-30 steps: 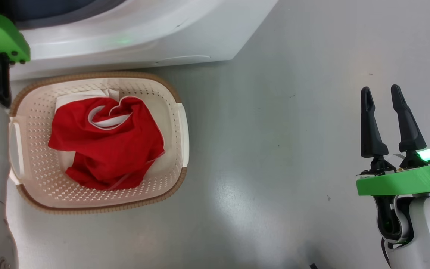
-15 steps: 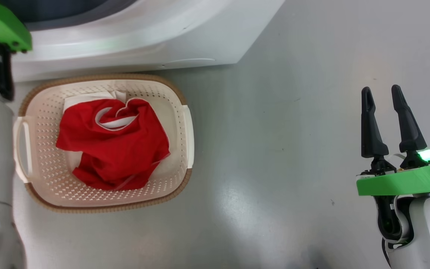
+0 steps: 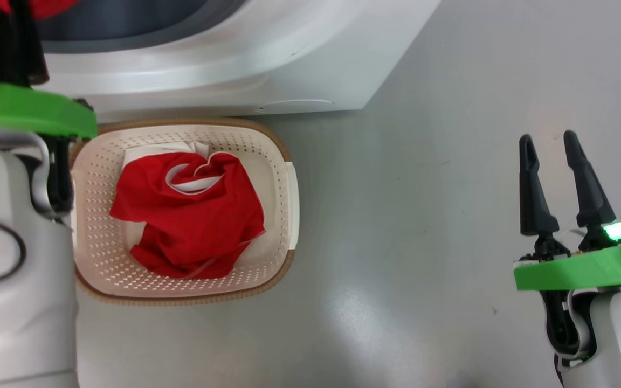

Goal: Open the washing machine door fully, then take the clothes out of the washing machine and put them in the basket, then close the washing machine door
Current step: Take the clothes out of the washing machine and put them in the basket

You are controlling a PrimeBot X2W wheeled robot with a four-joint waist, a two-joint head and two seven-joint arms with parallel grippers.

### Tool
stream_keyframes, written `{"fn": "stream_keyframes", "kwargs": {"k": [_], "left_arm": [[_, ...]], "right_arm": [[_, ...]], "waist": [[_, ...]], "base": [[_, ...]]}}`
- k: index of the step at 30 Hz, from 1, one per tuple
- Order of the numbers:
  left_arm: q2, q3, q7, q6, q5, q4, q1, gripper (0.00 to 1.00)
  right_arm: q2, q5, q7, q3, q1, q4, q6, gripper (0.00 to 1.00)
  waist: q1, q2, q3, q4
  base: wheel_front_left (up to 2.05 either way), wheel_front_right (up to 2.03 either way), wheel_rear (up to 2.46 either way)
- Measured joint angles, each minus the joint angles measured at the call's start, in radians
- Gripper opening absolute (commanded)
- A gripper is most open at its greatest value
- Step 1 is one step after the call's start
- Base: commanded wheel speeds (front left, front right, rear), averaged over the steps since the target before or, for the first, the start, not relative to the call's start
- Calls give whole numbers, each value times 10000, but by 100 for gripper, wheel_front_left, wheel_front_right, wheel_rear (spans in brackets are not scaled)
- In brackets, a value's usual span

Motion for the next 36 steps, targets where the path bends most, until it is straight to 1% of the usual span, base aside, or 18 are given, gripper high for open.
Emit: {"fn": "stream_keyframes", "kwargs": {"k": [8, 21, 22, 26, 30, 36], "left_arm": [[-428, 353, -2, -192, 6, -2439, 1542, 0], [-656, 245, -10, -219, -90, -6000, 3557, 0], [-665, 240, -10, -219, -115, -6575, 3739, 0], [-671, 236, -12, -219, -272, -7509, 3992, 0], [-671, 226, -12, -219, -587, -8077, 4179, 0], [-671, 8, -12, -219, -709, -7530, 4566, 0]], "right_arm": [[-13, -104, 0, -71, 118, 0, 0, 100], [-27, -188, 0, -163, 308, 8, 0, 100], [-27, -188, 0, -167, 308, 10, 0, 100], [-27, -188, 0, -173, 308, 10, 0, 100], [-27, -188, 0, -171, 308, 8, 0, 100], [-27, -188, 0, -140, 306, 12, 0, 100]], "waist": [[0, 0, -198, 293], [0, 0, -415, 492], [0, 0, -409, 497], [0, 0, -403, 503], [0, 0, -399, 501], [0, 0, -377, 480]], "base": [[0, 0, 0], [0, 0, 0], [0, 0, 0], [0, 0, 0], [0, 0, 0], [0, 0, 0]]}}
